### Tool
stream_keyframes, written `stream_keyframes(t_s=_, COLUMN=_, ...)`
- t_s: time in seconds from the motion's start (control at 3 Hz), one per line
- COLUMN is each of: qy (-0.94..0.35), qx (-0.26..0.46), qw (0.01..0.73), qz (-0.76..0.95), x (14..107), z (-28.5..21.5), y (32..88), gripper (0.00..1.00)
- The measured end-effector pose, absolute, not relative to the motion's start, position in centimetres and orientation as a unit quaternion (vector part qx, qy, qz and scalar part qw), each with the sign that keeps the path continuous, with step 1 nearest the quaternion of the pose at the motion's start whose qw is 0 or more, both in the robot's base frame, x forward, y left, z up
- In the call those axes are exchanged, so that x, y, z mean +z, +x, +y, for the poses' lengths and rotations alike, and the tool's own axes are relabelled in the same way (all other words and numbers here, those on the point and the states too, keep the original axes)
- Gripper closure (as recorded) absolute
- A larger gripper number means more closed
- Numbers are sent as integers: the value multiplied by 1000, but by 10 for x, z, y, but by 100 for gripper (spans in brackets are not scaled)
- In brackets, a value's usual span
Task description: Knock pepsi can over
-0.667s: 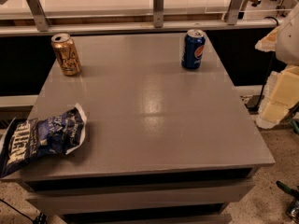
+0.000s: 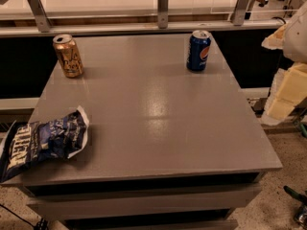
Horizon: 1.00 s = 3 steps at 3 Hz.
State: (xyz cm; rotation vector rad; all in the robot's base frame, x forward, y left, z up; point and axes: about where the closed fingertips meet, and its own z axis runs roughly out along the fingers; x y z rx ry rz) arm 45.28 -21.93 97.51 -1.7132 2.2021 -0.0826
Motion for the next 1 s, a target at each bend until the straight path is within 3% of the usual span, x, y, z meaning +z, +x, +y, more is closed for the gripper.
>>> stream_keyframes(t_s=1.0, qy=-586, qx=53, qw=309, qz=747, x=962, z=-233, y=584, gripper=0)
